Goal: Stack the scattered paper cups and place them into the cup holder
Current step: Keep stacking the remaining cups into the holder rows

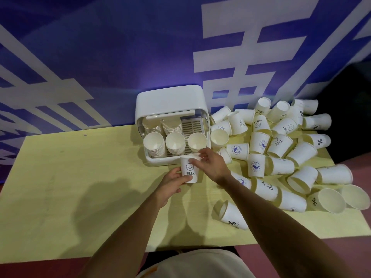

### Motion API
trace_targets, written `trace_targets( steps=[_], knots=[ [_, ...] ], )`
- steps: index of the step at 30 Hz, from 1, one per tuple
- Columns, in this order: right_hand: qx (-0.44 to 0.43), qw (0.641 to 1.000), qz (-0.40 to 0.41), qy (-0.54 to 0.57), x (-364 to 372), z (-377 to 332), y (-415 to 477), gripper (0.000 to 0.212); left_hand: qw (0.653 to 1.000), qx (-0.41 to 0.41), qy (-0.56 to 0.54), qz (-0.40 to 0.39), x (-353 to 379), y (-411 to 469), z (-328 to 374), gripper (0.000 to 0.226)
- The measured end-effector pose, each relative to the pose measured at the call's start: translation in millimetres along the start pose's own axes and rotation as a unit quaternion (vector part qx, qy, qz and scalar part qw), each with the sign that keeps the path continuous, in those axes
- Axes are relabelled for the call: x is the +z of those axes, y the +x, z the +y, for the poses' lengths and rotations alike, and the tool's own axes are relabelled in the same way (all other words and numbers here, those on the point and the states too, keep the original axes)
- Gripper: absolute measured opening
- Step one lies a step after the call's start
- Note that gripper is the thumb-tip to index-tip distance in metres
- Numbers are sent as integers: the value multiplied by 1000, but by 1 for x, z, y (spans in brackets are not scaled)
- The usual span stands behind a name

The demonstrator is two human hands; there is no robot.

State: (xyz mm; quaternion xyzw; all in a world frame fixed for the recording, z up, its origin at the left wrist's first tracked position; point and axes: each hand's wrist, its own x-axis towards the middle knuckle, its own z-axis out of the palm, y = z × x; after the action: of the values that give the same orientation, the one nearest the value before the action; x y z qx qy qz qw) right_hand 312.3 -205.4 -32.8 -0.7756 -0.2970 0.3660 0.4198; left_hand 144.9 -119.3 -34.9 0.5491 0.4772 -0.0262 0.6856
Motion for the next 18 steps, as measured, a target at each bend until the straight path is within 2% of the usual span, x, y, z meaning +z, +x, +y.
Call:
trace_targets(
  steps=[4,8,12,18],
  knots=[
    [24,999,-33,29,-4,-2,-1,59,1000,14,1,-12,4,1,6,42],
    [3,999,-44,9,-9,-13,4,74,1000,17,1,-10,3,3,9,46],
    [-49,998,36,20,-16,-36,14,70,1000,1,0,7,-2,6,6,52],
    [-93,984,151,19,-18,-49,30,68,1000,-2,-7,21,-8,7,6,49]
  ],
)
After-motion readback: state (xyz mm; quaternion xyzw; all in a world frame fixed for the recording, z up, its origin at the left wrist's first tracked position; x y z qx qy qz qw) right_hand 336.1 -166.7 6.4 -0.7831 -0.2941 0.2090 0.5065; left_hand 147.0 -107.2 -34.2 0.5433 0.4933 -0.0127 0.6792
